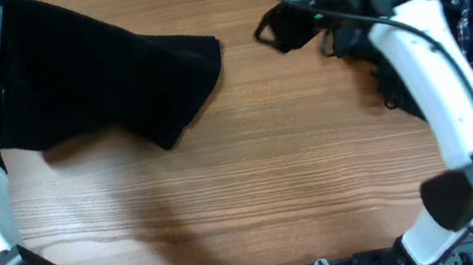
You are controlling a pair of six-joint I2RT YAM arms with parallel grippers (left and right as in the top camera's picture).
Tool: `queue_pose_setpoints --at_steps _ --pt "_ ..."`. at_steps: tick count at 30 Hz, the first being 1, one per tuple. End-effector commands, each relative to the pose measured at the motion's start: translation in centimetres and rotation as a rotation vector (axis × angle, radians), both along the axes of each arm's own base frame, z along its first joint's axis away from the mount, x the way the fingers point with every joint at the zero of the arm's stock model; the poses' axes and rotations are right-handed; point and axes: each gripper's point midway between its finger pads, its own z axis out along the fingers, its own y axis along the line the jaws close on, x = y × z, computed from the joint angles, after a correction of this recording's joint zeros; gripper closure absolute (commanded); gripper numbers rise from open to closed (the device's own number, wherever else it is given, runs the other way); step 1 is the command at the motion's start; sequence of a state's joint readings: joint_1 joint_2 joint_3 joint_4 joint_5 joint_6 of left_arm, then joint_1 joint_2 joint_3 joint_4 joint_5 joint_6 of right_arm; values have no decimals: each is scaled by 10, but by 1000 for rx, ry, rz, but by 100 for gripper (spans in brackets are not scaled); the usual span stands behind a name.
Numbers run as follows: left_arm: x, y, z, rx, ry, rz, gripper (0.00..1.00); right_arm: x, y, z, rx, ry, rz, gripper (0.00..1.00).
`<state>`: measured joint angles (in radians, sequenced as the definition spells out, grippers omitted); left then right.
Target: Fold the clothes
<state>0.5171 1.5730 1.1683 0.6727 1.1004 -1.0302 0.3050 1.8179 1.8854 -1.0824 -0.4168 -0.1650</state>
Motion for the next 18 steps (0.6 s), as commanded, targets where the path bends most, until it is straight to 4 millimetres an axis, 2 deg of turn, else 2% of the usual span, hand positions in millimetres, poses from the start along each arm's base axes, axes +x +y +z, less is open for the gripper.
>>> queue_pose_setpoints --at_steps 1,5,9,12,16,18 --pt "0 -4 21 25 -52 -2 96 -11 30 -64 37 272 -66 33" --pt "0 -3 21 24 -53 4 96 -27 54 -98 89 482 -135 33" --pt "0 3 22 22 -54 24 96 -42 72 -125 113 588 -202 32" --pt "0 9 22 21 -54 40 96 -48 91 -138 176 641 -242 32" --pt "0 12 22 19 -55 49 96 -55 131 -155 290 693 -301 33" --pt "0 12 22 19 -55 51 96 -61 144 -162 320 708 -322 33"
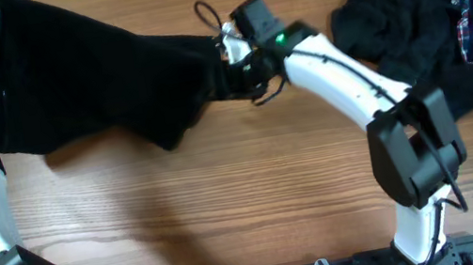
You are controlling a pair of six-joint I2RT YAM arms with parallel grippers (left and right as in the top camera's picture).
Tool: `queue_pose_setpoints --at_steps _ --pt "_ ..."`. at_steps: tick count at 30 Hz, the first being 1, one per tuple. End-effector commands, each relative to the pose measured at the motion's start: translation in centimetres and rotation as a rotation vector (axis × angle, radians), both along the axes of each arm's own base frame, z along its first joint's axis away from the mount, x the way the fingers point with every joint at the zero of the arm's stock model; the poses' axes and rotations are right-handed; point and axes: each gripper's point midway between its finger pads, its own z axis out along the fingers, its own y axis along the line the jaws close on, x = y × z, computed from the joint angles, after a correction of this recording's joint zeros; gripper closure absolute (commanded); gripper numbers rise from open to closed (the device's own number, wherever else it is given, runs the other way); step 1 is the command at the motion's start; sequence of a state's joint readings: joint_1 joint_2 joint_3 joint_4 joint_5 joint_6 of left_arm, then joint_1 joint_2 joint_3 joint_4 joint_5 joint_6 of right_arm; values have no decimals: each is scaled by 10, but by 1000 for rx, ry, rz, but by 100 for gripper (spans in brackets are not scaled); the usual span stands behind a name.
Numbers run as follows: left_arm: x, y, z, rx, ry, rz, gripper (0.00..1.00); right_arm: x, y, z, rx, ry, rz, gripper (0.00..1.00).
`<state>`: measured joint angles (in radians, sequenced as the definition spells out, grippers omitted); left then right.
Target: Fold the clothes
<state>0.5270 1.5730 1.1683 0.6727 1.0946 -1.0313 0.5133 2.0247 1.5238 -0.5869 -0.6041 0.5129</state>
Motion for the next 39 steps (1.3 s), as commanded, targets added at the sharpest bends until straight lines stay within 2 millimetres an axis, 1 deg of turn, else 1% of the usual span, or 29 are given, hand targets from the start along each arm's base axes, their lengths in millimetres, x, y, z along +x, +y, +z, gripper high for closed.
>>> queue_pose_setpoints --at_steps 1,4,7,9,13,16,19,23,25,28,32,34,39 --pt "0 7 22 21 -54 36 96 -29 31 -14 71 182 -114 33" --pt "0 7 21 17 -48 36 96 -34 37 -26 75 189 -152 33" --pt "1 7 19 12 -38 36 96 -32 34 -35 52 171 -186 33" --pt "1 7 19 10 -35 36 96 -28 30 -40 21 144 -214 33" --pt "1 7 19 10 -35 35 96 -14 31 -42 -15 49 -257 33" --pt "1 7 18 8 -30 35 96 -8 37 -41 -26 -12 -285 33" --pt "1 7 17 6 -28 35 96 -6 38 -45 -44 -12 -333 35" --pt "1 7 18 7 -29 35 96 -6 37 -56 -67 -4 -357 37" --pt "1 7 18 7 -29 35 96 -6 36 -64 -78 12 -368 37" --pt "1 7 18 7 -29 35 96 -8 36 -77 -90 53 -395 41" --pt "1 7 17 7 -28 35 96 -5 42 -91 -75 71 -418 43" --pt "1 7 17 7 -29 35 96 -2 46 -94 -56 70 -429 44" --pt "1 7 17 7 -28 35 96 4 55 -93 -22 30 -428 45"
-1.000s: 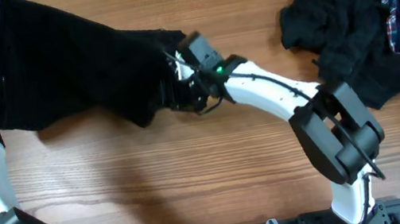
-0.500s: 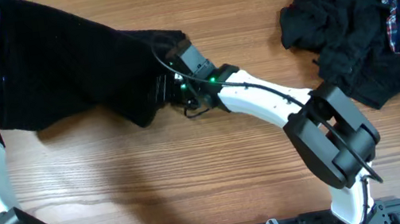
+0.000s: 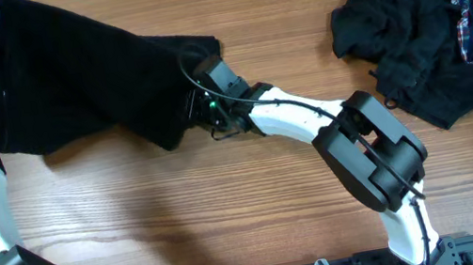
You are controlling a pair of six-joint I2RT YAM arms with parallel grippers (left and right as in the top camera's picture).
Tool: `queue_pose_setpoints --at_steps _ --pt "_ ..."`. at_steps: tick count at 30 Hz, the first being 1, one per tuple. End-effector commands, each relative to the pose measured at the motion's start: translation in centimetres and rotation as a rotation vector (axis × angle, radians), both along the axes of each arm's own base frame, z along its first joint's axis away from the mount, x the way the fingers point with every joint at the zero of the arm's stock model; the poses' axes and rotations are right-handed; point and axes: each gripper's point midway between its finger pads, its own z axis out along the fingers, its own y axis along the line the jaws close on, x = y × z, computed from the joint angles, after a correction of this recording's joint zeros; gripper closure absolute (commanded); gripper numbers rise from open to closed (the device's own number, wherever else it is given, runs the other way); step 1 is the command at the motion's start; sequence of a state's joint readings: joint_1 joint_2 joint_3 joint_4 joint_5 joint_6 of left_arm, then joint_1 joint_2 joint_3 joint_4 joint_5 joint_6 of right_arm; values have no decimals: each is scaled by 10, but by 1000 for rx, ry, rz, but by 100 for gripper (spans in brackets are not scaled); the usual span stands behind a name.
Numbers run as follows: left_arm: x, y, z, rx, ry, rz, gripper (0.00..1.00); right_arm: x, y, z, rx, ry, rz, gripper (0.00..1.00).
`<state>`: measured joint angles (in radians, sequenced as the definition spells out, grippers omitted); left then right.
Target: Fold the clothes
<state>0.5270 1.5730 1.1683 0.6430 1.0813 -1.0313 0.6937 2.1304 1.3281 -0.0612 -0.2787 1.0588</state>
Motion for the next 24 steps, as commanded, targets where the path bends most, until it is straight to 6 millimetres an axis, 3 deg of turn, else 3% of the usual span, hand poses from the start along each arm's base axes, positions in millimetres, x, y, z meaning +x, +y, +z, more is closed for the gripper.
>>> queue_pose_setpoints --at_steps 1,4,9,11,13,17,24 --pt "-1 5 21 25 -52 22 96 -1 2 -20 -22 7 -30 47" --pt "-1 4 21 25 -52 22 96 3 8 -20 10 2 -49 48" --pt "-1 5 21 29 -54 22 96 5 13 -19 32 -7 -45 60" --pt "-1 5 21 29 -54 22 96 4 14 -19 35 -4 -39 67" --pt "-1 5 21 31 -56 23 96 3 15 -19 33 -18 -19 81" --pt "-1 5 21 31 -56 23 96 2 25 -9 58 -93 86 94" --pt "0 5 20 27 -48 23 96 11 26 23 59 -236 179 96"
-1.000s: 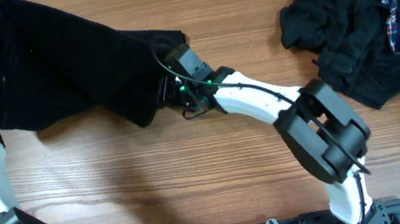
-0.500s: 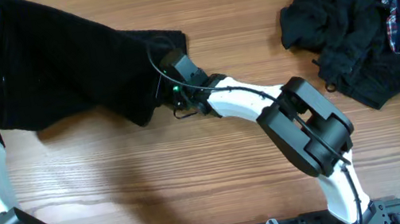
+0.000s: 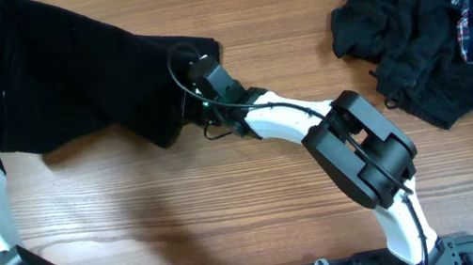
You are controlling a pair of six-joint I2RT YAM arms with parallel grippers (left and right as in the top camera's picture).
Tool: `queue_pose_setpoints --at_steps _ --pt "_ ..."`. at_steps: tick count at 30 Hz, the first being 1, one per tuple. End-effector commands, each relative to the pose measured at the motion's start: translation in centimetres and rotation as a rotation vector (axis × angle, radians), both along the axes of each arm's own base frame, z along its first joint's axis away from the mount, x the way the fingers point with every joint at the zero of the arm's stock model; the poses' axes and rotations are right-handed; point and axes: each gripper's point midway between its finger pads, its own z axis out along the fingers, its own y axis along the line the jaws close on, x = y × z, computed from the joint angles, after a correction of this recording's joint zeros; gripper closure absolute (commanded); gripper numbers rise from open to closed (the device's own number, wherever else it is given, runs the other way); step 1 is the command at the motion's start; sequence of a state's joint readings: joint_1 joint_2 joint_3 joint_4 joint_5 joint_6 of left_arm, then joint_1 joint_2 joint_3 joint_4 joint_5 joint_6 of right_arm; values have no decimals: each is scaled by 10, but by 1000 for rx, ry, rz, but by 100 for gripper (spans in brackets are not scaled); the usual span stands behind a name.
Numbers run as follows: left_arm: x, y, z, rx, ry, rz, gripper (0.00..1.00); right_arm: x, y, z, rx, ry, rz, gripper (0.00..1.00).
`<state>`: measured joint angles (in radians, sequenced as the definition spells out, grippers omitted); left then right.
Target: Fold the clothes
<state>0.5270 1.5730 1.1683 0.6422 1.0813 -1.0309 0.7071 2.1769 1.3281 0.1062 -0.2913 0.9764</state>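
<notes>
A black garment (image 3: 85, 80) lies spread across the table's left half. Its far left corner is lifted off the wood, and my left gripper is at that corner, apparently shut on it. My right arm reaches across the table from the front right. My right gripper (image 3: 187, 110) is down at the garment's lower right end. Its fingers are lost against the black cloth, so open or shut does not show.
A heap of clothes sits at the back right: a crumpled black piece (image 3: 408, 43), a blue denim piece and a plaid shirt. Bare wooden table (image 3: 258, 205) runs along the front. The arm bases stand at the front edge.
My right gripper has shifted slightly left and farther onto the garment's lower right end, and the forearm has swung a little with it. The left gripper and the lifted corner are unchanged.
My right arm was first over the clothes heap at the back right. Then its gripper stood at the black garment's right tip. After that it was lower, at the garment's lower right end, where it stays now. The left gripper kept the far left corner raised throughout.
</notes>
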Motion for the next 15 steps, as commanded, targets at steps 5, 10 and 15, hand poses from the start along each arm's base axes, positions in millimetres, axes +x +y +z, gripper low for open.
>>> queue_pose_setpoints --at_steps 5,10,15 --pt "1 6 18 15 -33 31 96 16 -10 72 2 -255 167 96" --pt "3 8 10 -2 5 33 96 48 -59 160 -11 -399 229 96" --pt "6 11 2 5 26 54 96 75 -107 247 -40 -541 285 96"
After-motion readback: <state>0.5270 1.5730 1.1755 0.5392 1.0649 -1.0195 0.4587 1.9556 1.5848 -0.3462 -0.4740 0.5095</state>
